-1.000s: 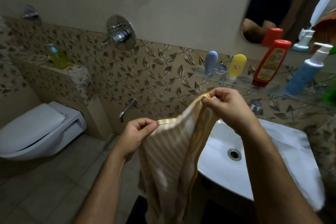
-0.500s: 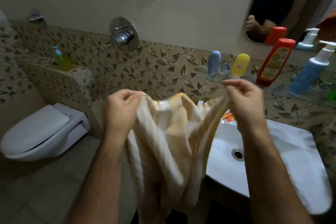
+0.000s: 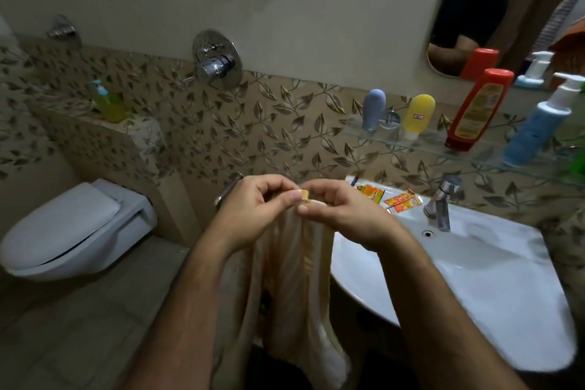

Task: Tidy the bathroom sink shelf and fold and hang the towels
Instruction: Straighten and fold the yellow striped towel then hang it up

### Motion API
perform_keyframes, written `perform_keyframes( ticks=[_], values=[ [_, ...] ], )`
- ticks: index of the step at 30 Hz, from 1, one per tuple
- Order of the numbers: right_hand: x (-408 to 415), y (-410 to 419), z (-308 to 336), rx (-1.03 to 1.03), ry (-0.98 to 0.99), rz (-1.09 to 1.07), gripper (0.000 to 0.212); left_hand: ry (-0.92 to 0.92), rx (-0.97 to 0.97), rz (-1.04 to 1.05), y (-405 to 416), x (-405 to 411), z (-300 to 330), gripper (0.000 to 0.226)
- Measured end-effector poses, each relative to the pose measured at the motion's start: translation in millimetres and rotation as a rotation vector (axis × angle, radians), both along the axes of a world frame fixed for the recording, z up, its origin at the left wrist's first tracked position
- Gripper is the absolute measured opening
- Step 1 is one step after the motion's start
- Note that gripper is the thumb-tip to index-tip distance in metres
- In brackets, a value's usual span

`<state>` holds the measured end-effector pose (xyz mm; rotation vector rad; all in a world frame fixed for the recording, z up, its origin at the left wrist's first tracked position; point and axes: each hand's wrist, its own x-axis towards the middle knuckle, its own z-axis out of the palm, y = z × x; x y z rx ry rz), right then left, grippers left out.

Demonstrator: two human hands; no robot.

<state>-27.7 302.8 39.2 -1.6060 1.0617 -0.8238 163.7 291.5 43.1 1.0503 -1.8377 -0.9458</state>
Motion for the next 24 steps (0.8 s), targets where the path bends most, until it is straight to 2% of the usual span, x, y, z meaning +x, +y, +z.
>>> perform_keyframes(
  ticks=[2, 8, 10, 12, 13, 14, 16, 18, 21, 24],
  values=[
    [-1, 0, 3, -0.025, -0.001, -0.065, 0.006, 0.049, 0.027, -0.01, 1, 2, -2, 0.008],
    [-13, 1, 19, -0.029, -0.113, -0.296, 0.01, 0.363, 0.428, 0.043, 2, 21, -44, 0.016],
    [-17, -1, 16, -0.027, 0.048, -0.368, 0.009, 0.41, 0.391, 0.082, 1, 21, -46, 0.013],
    [-19, 0, 11, -0.042, 0.305, -0.415, 0.017, 0.374, 0.277, 0.096, -2, 18, -38, 0.013],
    [-19, 2, 9, -0.051, 0.332, -0.442, 0.029, 0.337, 0.21, 0.109, -5, 16, -32, 0.014],
    [-19, 3, 9, -0.054, 0.279, -0.456, 0.036, 0.288, 0.141, 0.13, -8, 15, -26, 0.016],
    [-21, 6, 12, -0.063, 0.061, -0.432, 0.035, 0.181, 0.058, 0.148, -12, 11, -16, 0.013],
    [-19, 7, 13, -0.064, -0.055, -0.339, 0.034, 0.104, 0.028, 0.095, -14, 6, -10, 0.01],
    [-8, 6, 7, -0.049, -0.033, -0.199, 0.039, 0.017, 0.007, -0.034, -13, -4, -7, 0.007],
    [-6, 8, 3, -0.047, 0.008, -0.155, 0.01, -0.012, -0.002, -0.075, -10, -8, -7, 0.012]
  ],
)
